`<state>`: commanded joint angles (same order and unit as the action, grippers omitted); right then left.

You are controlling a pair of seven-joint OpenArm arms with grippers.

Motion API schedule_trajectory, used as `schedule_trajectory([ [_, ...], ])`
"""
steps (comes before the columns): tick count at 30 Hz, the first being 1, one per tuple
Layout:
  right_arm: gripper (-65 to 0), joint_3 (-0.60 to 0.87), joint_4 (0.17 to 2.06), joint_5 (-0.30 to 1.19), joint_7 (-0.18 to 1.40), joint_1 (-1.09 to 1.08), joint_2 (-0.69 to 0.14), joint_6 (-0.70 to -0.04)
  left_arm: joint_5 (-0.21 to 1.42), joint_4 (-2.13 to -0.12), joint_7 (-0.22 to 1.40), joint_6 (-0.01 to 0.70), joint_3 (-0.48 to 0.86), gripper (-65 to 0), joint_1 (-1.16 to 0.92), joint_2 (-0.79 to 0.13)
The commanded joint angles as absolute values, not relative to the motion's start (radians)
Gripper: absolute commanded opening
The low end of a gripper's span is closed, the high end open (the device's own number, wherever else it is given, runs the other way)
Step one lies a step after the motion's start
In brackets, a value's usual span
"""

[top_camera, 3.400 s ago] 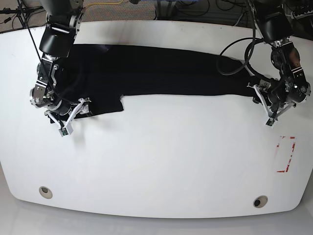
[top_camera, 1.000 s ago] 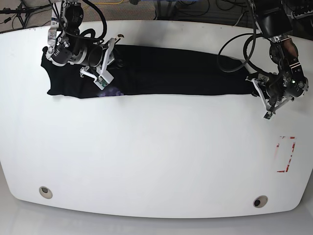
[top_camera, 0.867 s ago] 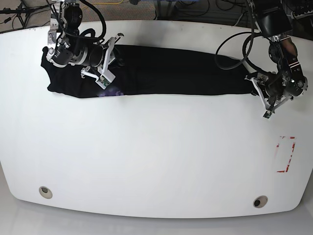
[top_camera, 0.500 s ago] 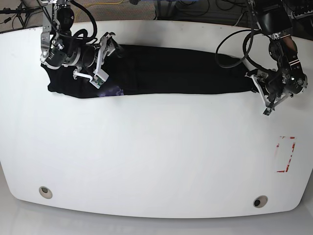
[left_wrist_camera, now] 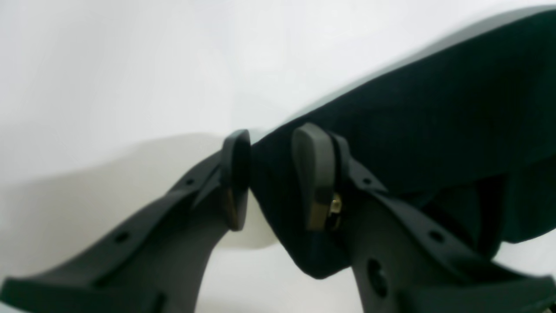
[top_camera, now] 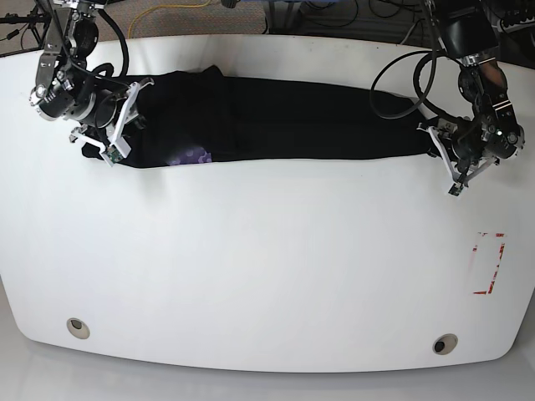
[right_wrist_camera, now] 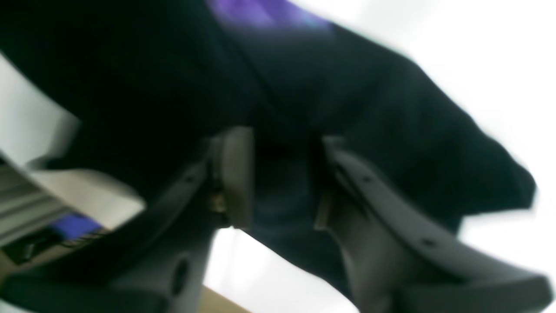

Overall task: Fold the T-shirt properly
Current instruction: 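Fold the strip edge over with both grippers to narrow it, then adjust the strip end with the right gripper and reposition the left gripper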

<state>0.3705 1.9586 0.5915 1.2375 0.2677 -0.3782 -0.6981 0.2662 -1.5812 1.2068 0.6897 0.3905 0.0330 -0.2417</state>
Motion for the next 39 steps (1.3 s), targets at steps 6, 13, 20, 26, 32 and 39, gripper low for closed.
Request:
schedule_trajectory([
  [6, -55.5, 0.334, 1.959, 0.585, 1.236, 0.303, -0.340, -0.698, 0.266, -1.581, 1.207, 0.690, 0.390, -45.6, 0.033, -0.242],
  [13, -55.0, 0.321, 1.880, 0.447, 1.147, 0.305, -0.303, -0.698, 0.266, -1.580, 1.207, 0.690, 0.390, -45.6, 0.031, -0.242],
  [20, -55.0, 0.320, 1.738, 0.280, 1.010, 0.245, -0.297, -0.698, 0.260, -1.572, 1.205, 0.690, 0.390, -45.6, 0.031, -0.243],
  [26, -55.0, 0.320, 1.598, 0.203, 0.931, 0.154, -0.302, -0.698, 0.260, -1.555, 1.196, 0.690, 0.390, -45.4, 0.033, -0.243],
  [32, -55.3, 0.298, 1.517, 0.173, 0.915, 0.079, -0.297, -0.698, 0.260, -1.468, 1.118, 0.690, 0.387, -45.4, 0.035, -0.245],
  [39, -55.6, 0.240, 1.523, 0.173, 0.915, 0.070, -0.297, -0.698, 0.260, -1.383, 1.081, 0.690, 0.389, -45.3, 0.068, -0.249],
])
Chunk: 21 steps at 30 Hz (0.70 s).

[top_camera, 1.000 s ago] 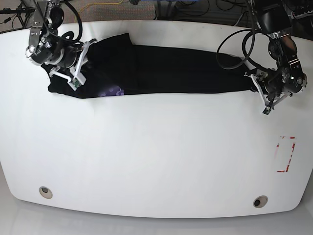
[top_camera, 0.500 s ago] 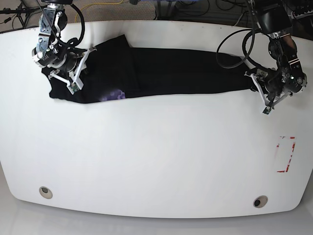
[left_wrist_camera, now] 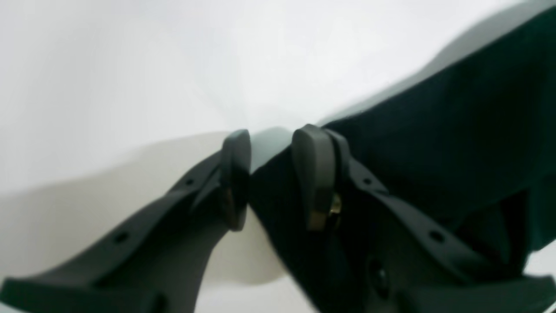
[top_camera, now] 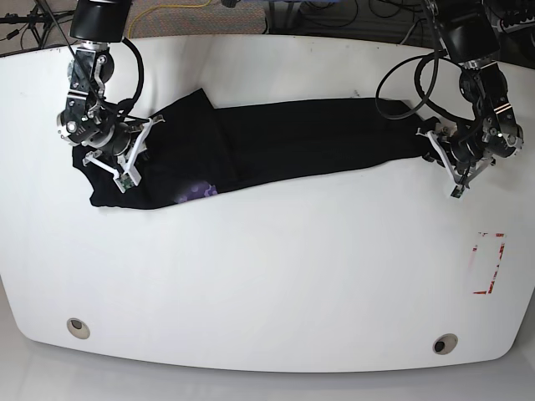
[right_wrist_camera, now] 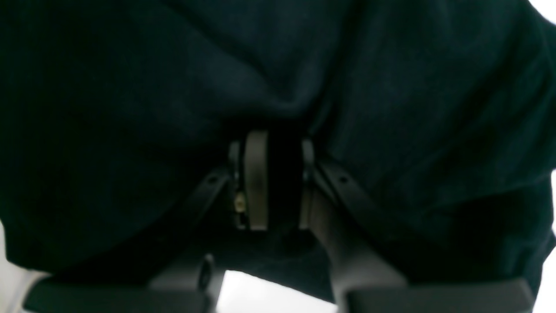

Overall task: Fold the T-shirt properly
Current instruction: 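Adjust the strip end with the right gripper and reposition the left gripper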

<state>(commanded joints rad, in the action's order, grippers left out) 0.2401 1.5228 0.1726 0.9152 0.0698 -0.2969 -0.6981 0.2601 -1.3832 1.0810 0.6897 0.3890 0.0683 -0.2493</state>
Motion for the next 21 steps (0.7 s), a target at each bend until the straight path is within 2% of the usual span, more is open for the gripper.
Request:
schedule_trajectory([
  [13, -55.6, 0.239, 1.620, 0.166, 0.918, 0.085, -0.251, -0.698, 0.268, -1.353, 1.106, 0.698, 0.390, -45.3, 0.189, -0.292],
  [21, -55.6, 0.237, 1.620, 0.166, 0.918, 0.088, -0.248, -0.698, 0.269, -1.471, 1.287, 0.698, 0.526, -44.0, 0.259, -0.285],
])
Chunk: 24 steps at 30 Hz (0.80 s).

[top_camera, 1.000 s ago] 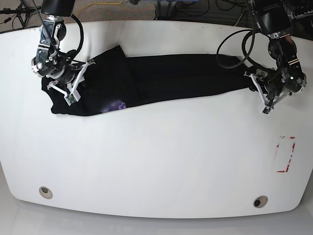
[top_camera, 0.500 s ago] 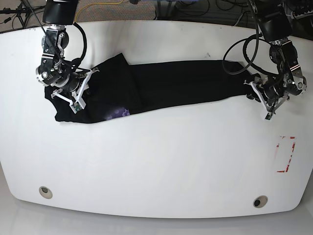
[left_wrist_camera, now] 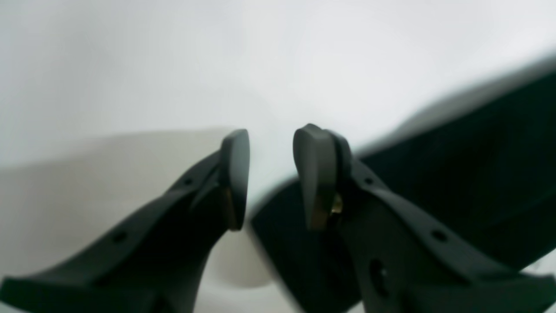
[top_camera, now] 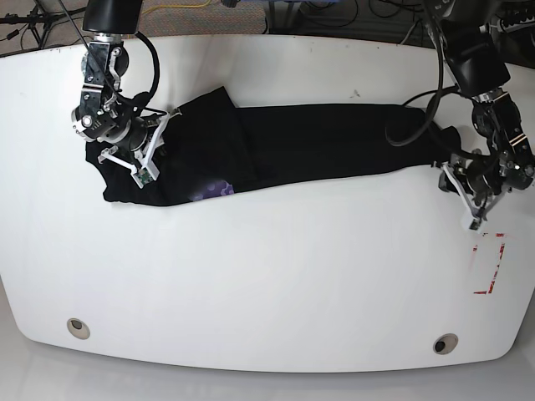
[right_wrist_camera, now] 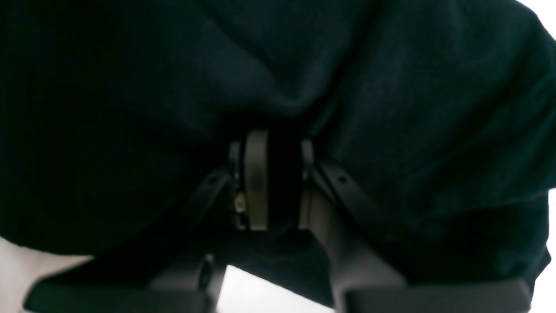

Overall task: Fold the T-shirt properly
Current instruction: 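Adjust the strip end with the right gripper and reposition the left gripper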

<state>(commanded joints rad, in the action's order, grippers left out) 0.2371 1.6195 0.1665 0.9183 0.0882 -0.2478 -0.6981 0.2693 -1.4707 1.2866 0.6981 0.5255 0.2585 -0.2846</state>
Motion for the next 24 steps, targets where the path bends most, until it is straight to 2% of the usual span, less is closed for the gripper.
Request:
schedule_trajectory([
  [2, -55.6, 0.237, 1.618, 0.168, 0.918, 0.090, -0.248, -0.698, 0.286, -1.497, 1.336, 0.698, 0.558, -38.8, 0.260, -0.271],
  [5, -55.6, 0.237, 1.618, 0.168, 0.918, 0.091, -0.248, -0.698, 0.346, -1.535, 1.385, 0.698, 0.616, -26.5, 0.252, -0.266],
  [7, -55.6, 0.237, 1.618, 0.170, 0.918, 0.091, -0.248, -0.698, 0.407, -1.544, 1.396, 0.698, 0.676, -20.6, 0.229, -0.265],
  [11, -55.6, 0.237, 1.616, 0.170, 0.918, 0.091, -0.248, -0.698, 0.561, -1.541, 1.396, 0.698, 0.765, -19.2, 0.170, -0.266],
  [15, -55.6, 0.237, 1.616, 0.176, 0.918, 0.093, -0.248, -0.698, 0.702, -1.504, 1.396, 0.698, 0.777, -19.2, 0.096, -0.269],
  [24, -55.6, 0.237, 1.616, 0.173, 0.918, 0.093, -0.232, -0.698, 0.748, -1.379, 1.374, 0.698, 0.777, -19.2, 0.038, -0.265],
])
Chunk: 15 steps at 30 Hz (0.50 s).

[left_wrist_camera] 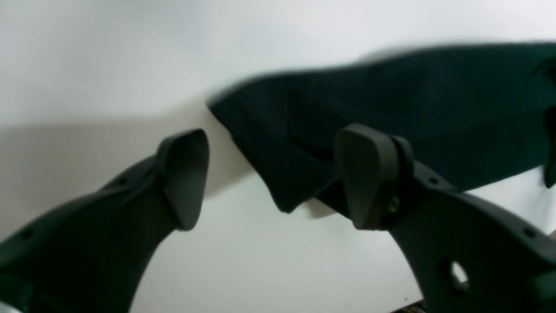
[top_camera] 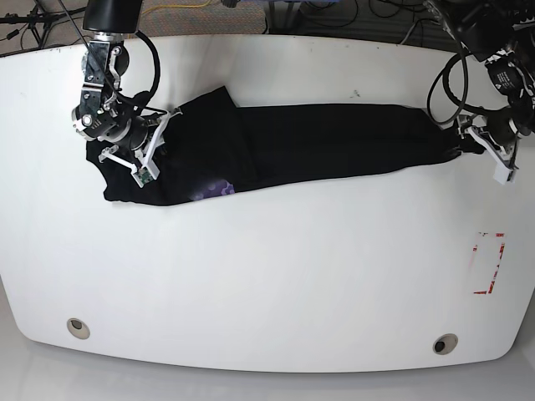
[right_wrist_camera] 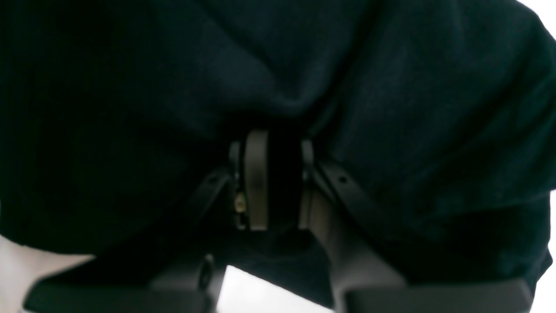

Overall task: Fold the T-shirt properly
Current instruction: 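Adjust the strip end with the right gripper and reposition the left gripper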

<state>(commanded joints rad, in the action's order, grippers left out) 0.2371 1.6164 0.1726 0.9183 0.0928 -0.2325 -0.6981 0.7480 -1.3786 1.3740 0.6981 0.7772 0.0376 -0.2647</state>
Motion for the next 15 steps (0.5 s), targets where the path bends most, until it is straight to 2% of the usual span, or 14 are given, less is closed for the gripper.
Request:
schedule_trajectory([
  [9, -55.6, 0.237, 1.616, 0.177, 0.918, 0.093, -0.228, -0.698, 0.743, -1.326, 1.372, 0.698, 0.773, -19.2, 0.038, -0.228],
  [15, -55.6, 0.237, 1.616, 0.177, 0.918, 0.093, -0.226, -0.698, 0.748, -1.328, 1.371, 0.698, 0.664, -19.2, 0.038, -0.214],
])
